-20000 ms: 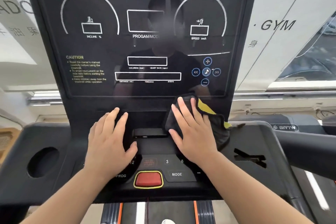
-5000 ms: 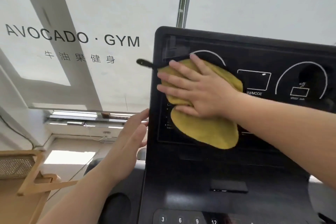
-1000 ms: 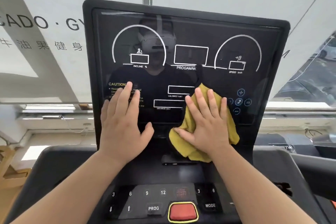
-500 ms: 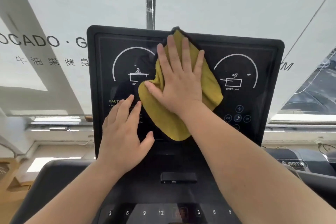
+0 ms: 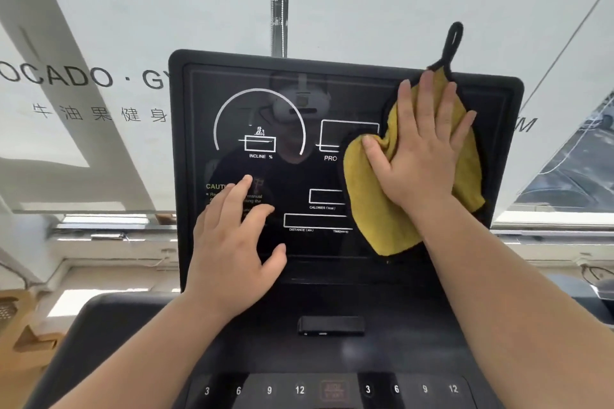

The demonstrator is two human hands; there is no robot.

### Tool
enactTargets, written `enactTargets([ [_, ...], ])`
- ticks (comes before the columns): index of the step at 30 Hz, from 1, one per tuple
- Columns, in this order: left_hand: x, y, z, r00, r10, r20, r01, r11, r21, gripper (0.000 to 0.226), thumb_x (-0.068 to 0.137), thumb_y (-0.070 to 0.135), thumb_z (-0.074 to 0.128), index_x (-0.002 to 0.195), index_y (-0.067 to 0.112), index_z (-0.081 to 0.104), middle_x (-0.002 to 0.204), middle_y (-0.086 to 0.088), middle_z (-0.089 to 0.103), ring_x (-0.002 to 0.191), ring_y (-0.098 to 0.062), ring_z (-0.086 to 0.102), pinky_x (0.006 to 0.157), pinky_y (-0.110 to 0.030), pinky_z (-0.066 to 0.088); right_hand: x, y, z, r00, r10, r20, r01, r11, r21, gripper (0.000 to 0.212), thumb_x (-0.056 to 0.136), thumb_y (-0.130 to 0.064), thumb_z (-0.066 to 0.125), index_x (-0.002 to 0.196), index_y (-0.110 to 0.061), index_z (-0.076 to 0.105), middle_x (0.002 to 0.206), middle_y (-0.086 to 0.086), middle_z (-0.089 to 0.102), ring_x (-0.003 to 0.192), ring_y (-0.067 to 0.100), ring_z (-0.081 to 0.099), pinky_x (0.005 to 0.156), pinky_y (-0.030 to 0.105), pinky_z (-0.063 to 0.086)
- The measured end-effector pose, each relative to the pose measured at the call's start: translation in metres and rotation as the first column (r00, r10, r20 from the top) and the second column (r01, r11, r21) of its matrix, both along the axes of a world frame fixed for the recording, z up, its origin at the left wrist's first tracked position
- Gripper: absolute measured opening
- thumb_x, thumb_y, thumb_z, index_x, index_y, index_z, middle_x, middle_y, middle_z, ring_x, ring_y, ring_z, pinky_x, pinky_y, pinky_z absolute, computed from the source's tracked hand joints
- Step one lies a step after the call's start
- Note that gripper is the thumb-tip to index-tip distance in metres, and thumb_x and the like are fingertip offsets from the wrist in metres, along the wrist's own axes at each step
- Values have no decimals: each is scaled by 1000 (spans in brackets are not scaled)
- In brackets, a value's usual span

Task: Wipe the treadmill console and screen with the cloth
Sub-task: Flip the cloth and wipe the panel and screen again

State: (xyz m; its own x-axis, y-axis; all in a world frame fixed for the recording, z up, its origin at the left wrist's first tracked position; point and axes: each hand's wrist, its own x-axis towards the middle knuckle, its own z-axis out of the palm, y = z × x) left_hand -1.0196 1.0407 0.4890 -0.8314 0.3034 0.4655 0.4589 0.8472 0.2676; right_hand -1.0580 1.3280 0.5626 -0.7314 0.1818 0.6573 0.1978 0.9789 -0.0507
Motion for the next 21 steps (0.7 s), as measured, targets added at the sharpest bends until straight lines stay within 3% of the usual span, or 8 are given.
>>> enactTargets([
  [3,2,1,4,1000,-7,-10,8,999,40,55,75,49,62,120,18,66,152,-9,42,140,-33,40,109,-52,39,-22,-47,14,1000,26,-4,-26,1000,11,94,94,-79,27,166,-23,0,174,7,-5,158,40,-7,121,71,-3],
  [6,4,4,10,999,13,-33,-11,998,63,55,74,46,60,121,17,65,147,-9,47,135,-33,45,108,-49,38,-29,-88,9,986,163,26,-165,974,152,88,97,-74,30,166,-24,8,174,5,1,159,38,-4,122,69,-2],
  [11,9,7,7,995,13,-104,-7,998,63,53,72,39,60,117,12,67,127,-10,58,116,-35,54,99,-47,43,0,-84,-41,903,387,188,-430,803,412,81,99,-69,36,165,-27,17,174,1,7,160,33,1,124,66,3],
  [14,11,18,2,993,-38,-109,38,999,-5,52,73,41,61,116,14,67,128,-9,58,118,-33,54,100,-47,42,22,-35,-66,879,405,251,-476,727,494,83,97,-71,41,165,-29,19,173,-1,10,160,30,5,126,63,3],
  [18,12,39,1,992,-92,-81,87,994,-71,53,73,43,61,118,16,67,131,-9,56,119,-32,52,100,-47,41,41,47,-60,942,307,135,-335,837,434,87,91,-75,48,162,-29,27,171,2,22,158,34,15,124,66,9],
  [21,14,45,0,995,-83,-64,77,993,-91,53,73,45,59,117,16,66,133,-11,54,118,-31,49,98,-49,42,40,89,-37,974,205,94,-225,916,331,91,89,-76,44,163,-25,25,171,4,18,158,36,12,124,67,6],
])
